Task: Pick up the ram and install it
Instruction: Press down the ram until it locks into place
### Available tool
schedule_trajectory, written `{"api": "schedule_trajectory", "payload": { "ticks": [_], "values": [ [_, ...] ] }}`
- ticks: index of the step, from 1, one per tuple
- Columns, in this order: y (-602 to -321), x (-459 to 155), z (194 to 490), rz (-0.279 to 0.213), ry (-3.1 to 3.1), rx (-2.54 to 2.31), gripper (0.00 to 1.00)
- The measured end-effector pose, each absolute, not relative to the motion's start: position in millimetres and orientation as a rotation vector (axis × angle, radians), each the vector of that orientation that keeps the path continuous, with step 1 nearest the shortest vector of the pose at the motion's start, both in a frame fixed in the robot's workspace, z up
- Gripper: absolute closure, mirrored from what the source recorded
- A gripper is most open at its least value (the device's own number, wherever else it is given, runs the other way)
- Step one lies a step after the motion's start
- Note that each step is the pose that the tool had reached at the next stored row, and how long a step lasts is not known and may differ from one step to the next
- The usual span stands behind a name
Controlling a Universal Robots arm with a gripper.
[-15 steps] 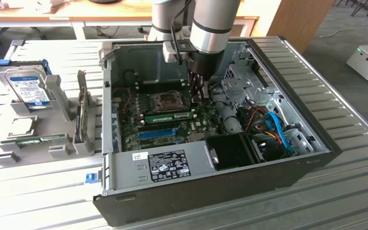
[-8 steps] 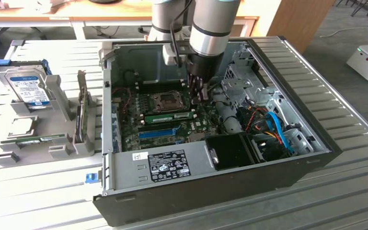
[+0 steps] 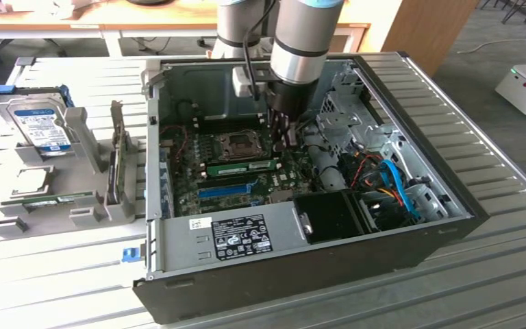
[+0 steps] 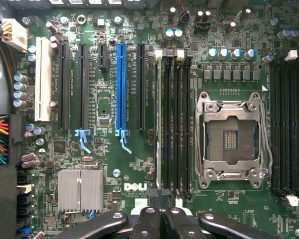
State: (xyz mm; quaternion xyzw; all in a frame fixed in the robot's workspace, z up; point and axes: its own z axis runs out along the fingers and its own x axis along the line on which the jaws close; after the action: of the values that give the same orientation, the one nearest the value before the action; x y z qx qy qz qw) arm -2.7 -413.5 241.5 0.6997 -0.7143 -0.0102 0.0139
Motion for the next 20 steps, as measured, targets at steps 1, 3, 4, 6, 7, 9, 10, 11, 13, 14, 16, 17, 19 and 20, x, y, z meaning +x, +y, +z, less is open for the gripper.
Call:
{"api": "schedule_trajectory", "payload": {
  "ticks": [1,3,4,6,7,9,10,11,13,14,16,17,19,20],
  "values": [
    [-413.5,-2.7,240.9,-0.032,-2.224,2.179,0.89],
    [-413.5,-2.7,240.8,-0.032,-2.224,2.179,0.89],
    [-413.5,-2.7,240.8,-0.032,-2.224,2.179,0.89],
    [-413.5,-1.8,240.8,-0.032,-2.224,2.179,0.89],
    [-413.5,1.7,240.7,-0.032,-2.224,2.179,0.89],
    [-413.5,1.8,240.7,-0.032,-2.224,2.179,0.89],
    [-413.5,1.8,240.7,-0.032,-2.224,2.179,0.89],
    [-413.5,1.8,240.7,-0.032,-2.224,2.179,0.89],
    [-413.4,1.8,240.7,-0.032,-2.224,2.179,0.89],
    [-413.2,1.8,240.5,-0.032,-2.224,2.179,0.89],
    [-412.3,1.8,240.4,-0.032,-2.224,2.179,0.89],
    [-411.9,1.8,240.3,-0.032,-2.224,2.179,0.89],
    [-411.2,1.8,240.1,-0.032,-2.224,2.179,0.89],
    [-411.2,1.8,240.2,-0.032,-2.224,2.179,0.89]
  ]
}}
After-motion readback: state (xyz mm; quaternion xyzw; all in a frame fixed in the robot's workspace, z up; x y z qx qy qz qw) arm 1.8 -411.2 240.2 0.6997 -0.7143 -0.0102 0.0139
